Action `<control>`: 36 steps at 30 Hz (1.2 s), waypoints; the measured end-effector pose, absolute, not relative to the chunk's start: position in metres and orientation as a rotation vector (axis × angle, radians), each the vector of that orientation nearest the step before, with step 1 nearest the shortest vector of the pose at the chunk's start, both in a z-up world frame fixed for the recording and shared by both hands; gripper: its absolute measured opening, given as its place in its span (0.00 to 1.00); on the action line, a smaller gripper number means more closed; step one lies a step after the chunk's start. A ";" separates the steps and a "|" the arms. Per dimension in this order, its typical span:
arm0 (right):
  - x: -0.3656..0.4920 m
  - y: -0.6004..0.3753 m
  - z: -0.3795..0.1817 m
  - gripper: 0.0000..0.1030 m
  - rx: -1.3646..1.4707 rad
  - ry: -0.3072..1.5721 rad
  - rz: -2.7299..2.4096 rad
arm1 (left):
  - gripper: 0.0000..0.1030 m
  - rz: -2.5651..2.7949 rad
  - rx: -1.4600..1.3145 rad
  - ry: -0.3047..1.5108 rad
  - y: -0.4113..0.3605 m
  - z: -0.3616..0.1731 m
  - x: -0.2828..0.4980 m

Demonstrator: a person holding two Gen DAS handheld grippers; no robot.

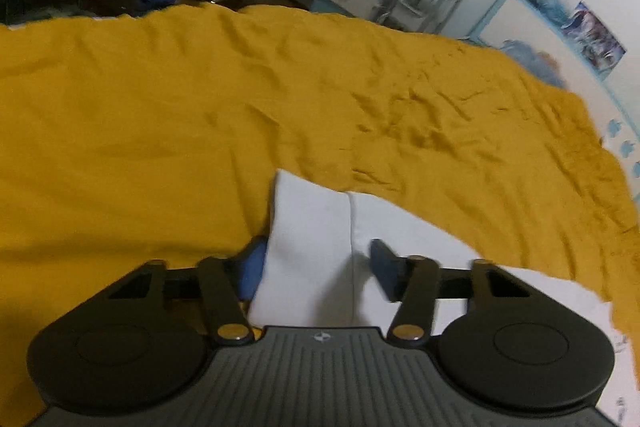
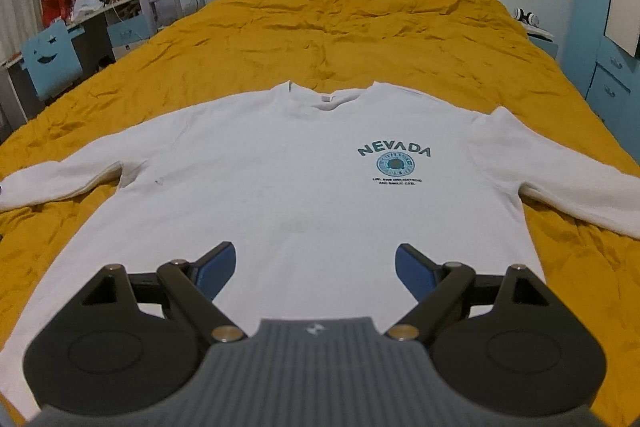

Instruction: Fold small clothes

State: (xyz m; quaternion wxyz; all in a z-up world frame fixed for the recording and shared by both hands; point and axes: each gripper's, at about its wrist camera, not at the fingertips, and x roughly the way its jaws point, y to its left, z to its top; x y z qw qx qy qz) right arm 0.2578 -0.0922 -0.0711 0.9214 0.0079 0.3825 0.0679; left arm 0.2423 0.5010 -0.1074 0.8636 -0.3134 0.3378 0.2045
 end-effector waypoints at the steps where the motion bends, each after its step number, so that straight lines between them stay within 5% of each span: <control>1: 0.258 -0.092 -0.072 0.81 0.017 0.787 0.140 | 0.29 0.435 -0.656 0.709 0.500 -0.108 0.243; 2: 0.260 -0.092 -0.072 0.81 0.020 0.788 0.140 | 0.13 0.443 -0.656 0.710 0.501 -0.108 0.244; 10: 0.260 -0.105 -0.068 0.80 0.034 0.762 0.133 | 0.10 0.320 -0.564 0.557 0.451 -0.021 0.254; 18: 0.261 -0.132 -0.053 0.80 0.062 0.720 0.140 | 0.10 -0.003 -0.375 0.401 0.304 0.132 0.303; 23: 0.258 -0.156 -0.042 0.80 0.075 0.688 0.139 | 0.10 -0.178 -0.341 0.354 0.209 0.180 0.342; 36: 0.278 -0.226 -0.049 0.80 0.121 0.685 0.037 | 0.10 -0.487 -0.371 0.550 0.060 0.123 0.398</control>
